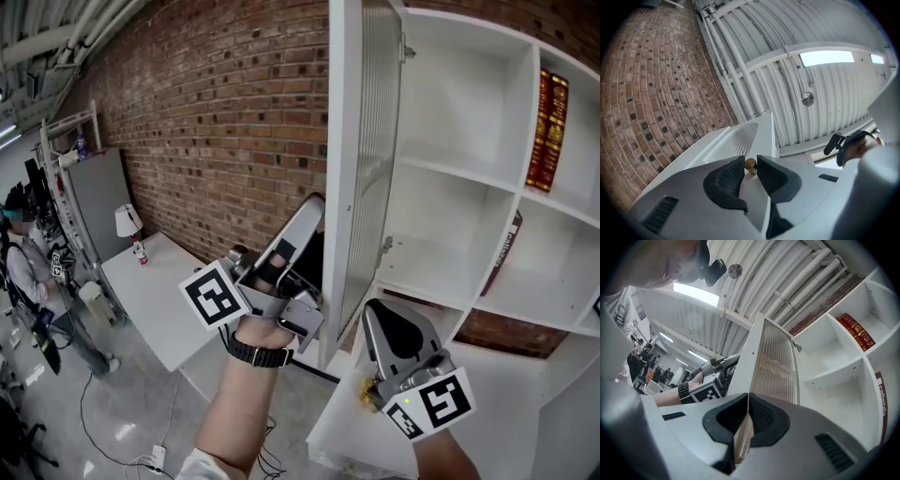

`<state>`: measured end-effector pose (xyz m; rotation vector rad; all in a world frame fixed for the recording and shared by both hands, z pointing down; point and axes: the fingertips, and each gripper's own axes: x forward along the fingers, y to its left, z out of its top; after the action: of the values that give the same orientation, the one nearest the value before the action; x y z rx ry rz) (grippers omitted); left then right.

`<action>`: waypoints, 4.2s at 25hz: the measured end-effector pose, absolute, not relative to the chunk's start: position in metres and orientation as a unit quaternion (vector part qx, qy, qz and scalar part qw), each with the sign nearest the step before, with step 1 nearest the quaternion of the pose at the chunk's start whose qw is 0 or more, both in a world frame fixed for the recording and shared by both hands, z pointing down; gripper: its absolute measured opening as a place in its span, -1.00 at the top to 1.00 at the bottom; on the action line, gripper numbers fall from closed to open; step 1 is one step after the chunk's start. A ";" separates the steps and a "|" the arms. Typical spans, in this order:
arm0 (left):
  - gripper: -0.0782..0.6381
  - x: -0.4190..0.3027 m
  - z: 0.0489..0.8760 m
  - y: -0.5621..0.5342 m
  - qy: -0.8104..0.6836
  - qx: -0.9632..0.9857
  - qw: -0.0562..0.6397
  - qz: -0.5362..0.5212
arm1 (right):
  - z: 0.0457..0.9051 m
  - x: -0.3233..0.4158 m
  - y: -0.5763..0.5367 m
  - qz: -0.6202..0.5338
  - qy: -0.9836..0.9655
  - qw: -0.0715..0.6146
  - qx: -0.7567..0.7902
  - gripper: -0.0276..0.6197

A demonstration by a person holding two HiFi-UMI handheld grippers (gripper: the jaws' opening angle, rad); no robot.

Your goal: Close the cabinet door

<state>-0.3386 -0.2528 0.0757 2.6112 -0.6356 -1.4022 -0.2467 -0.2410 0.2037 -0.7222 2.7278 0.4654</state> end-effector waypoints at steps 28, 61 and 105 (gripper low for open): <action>0.55 -0.194 0.071 -0.265 -0.304 0.873 -0.068 -0.375 | 0.194 -0.116 -0.272 0.173 0.905 0.147 -0.359 0.86; 0.56 -0.054 0.065 -0.388 -0.489 0.790 -0.236 -0.286 | 0.205 0.008 -0.381 0.153 0.889 0.141 -0.408 0.85; 0.55 -0.026 0.064 -0.470 -0.541 0.766 -0.270 -0.218 | 0.220 0.027 -0.430 0.127 0.894 0.143 -0.404 0.86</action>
<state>-0.0265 -0.4697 0.0640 2.9360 -2.0708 -0.8344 0.0274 -0.4305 0.2195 -1.1661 2.5790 0.3650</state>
